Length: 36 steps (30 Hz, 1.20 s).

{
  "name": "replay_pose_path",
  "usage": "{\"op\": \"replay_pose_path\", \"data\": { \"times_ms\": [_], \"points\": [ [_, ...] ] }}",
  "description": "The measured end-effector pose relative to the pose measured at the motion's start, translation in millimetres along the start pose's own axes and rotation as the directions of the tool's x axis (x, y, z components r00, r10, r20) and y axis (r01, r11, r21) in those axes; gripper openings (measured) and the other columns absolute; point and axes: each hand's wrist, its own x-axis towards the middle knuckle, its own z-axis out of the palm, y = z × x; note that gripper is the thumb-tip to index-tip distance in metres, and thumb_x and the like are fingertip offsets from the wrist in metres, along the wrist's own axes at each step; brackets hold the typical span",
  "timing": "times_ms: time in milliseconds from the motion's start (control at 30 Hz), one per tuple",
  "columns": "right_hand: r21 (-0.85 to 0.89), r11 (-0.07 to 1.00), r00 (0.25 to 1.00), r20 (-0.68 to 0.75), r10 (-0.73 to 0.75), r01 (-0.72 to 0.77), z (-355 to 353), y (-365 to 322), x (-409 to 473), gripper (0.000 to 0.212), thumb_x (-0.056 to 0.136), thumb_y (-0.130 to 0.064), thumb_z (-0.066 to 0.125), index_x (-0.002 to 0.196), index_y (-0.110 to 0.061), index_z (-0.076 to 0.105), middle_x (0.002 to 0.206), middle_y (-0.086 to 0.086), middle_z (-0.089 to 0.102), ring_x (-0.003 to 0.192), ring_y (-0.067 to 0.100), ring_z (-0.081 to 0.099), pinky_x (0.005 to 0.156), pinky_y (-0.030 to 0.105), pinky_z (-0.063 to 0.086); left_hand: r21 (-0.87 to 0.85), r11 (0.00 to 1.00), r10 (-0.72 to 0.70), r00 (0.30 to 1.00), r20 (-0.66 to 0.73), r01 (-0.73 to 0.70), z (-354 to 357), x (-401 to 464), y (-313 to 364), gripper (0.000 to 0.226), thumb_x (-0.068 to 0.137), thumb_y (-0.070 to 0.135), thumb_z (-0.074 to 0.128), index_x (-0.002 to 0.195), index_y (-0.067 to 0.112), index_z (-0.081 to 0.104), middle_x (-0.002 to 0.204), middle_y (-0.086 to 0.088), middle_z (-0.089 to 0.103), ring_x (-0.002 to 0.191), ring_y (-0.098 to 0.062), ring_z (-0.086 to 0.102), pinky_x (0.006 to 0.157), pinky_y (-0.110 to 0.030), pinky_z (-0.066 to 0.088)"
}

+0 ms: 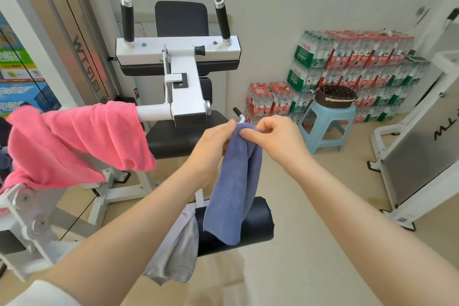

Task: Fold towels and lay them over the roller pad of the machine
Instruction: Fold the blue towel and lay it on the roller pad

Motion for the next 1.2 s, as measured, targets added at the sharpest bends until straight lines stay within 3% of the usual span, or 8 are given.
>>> {"op": "replay_pose_path", "data": {
  "times_ms": [233, 367, 500, 600, 800, 900, 1000, 1200],
  "points": [
    [0.085, 0.996, 0.989, 0.145, -0.040, 0.028, 4, 15, 0, 0.043, 0.087, -0.031, 0.062, 0.054, -0.014, 0.041, 0.052, -0.005, 0.036, 0.046, 0.003, 0.031, 0.048, 0.014, 0.026, 0.427, 0.888, 0.159, 0.985, 0.065, -0.171, -12, 9, 2, 0.026, 0.096, 0.023, 0.048, 0.084, 0.031, 0.070, 0.090, -0.005, 0.072, 0.084, -0.010, 0.060, 0.079, -0.027, 0.047],
    [0.167, 0.983, 0.932, 0.362, 0.006, -0.071, 5, 34, 6, 0.035, 0.090, -0.032, 0.056, 0.076, 0.000, 0.052, 0.073, 0.006, 0.050, 0.068, 0.016, 0.045, 0.065, 0.031, 0.035, 0.260, 0.963, 0.136, 0.958, -0.253, -0.068, -17, 20, 7, 0.034, 0.097, 0.028, 0.044, 0.078, 0.013, 0.068, 0.077, -0.003, 0.065, 0.072, -0.008, 0.055, 0.071, -0.024, 0.045],
    [0.062, 0.960, 0.785, 0.592, 0.185, -0.273, -3, 61, 2, 0.027, 0.094, -0.033, 0.051, 0.086, -0.011, 0.066, 0.076, -0.005, 0.065, 0.063, 0.006, 0.059, 0.057, 0.016, 0.044, -0.069, 0.996, 0.012, 0.833, -0.553, -0.060, -42, 30, 25, 0.036, 0.095, 0.034, 0.049, 0.065, 0.019, 0.062, 0.064, 0.005, 0.063, 0.063, -0.009, 0.058, 0.067, -0.024, 0.049],
    [-0.121, 0.942, 0.716, 0.621, 0.318, -0.313, -8, 87, 0, 0.039, 0.090, -0.040, 0.056, 0.095, -0.003, 0.068, 0.090, 0.005, 0.069, 0.079, 0.016, 0.062, 0.075, 0.029, 0.047, 0.039, 0.999, 0.013, 0.790, -0.613, 0.014, -66, 32, 20, 0.034, 0.092, 0.041, 0.052, 0.067, 0.018, 0.056, 0.068, 0.004, 0.053, 0.070, -0.014, 0.051, 0.072, -0.028, 0.045],
    [-0.436, 0.900, 0.899, 0.396, 0.188, 0.003, 0, 94, 13, 0.036, 0.090, -0.024, 0.050, 0.060, -0.013, 0.035, 0.059, -0.001, 0.037, 0.061, 0.020, 0.037, 0.052, 0.030, 0.022, 0.049, 0.995, -0.029, 0.740, -0.672, 0.084, -80, 24, -11, 0.037, 0.090, 0.040, 0.056, 0.066, 0.012, 0.048, 0.060, 0.002, 0.029, 0.047, -0.005, 0.032, 0.044, -0.015, 0.030],
    [-0.544, 0.839, 0.956, 0.257, 0.142, 0.021, 0, 98, 20, 0.027, 0.082, -0.004, 0.046, 0.057, -0.011, 0.039, 0.057, 0.004, 0.043, 0.069, 0.029, 0.042, 0.048, 0.031, 0.020, 0.055, 0.997, 0.000, 0.754, -0.657, 0.048, -89, 19, -20, 0.033, 0.079, 0.048, 0.062, 0.078, 0.016, 0.053, 0.070, -0.005, 0.027, 0.065, -0.018, 0.027, 0.058, -0.030, 0.027],
    [-0.569, 0.820, 0.988, 0.150, 0.040, 0.054, -1, 104, 19, 0.017, 0.080, 0.000, 0.046, 0.082, -0.001, 0.063, 0.081, 0.018, 0.065, 0.083, 0.036, 0.056, 0.057, 0.031, 0.027, 0.040, 0.998, -0.013, 0.778, -0.629, 0.049, -91, 13, -29, 0.031, 0.084, 0.040, 0.062, 0.073, 0.011, 0.059, 0.065, -0.001, 0.037, 0.064, -0.016, 0.034, 0.061, -0.031, 0.030],
    [-0.538, 0.816, 0.958, 0.281, -0.061, 0.210, -2, 119, 7, 0.038, 0.089, -0.007, 0.050, 0.127, -0.010, 0.054, 0.111, 0.011, 0.055, 0.094, 0.026, 0.054, 0.078, 0.029, 0.037, 0.097, 0.987, -0.050, 0.823, -0.566, 0.127, -107, 2, -47, 0.038, 0.090, 0.034, 0.058, 0.057, 0.016, 0.054, 0.060, -0.001, 0.044, 0.057, -0.015, 0.041, 0.054, -0.028, 0.033]
  ]
}}
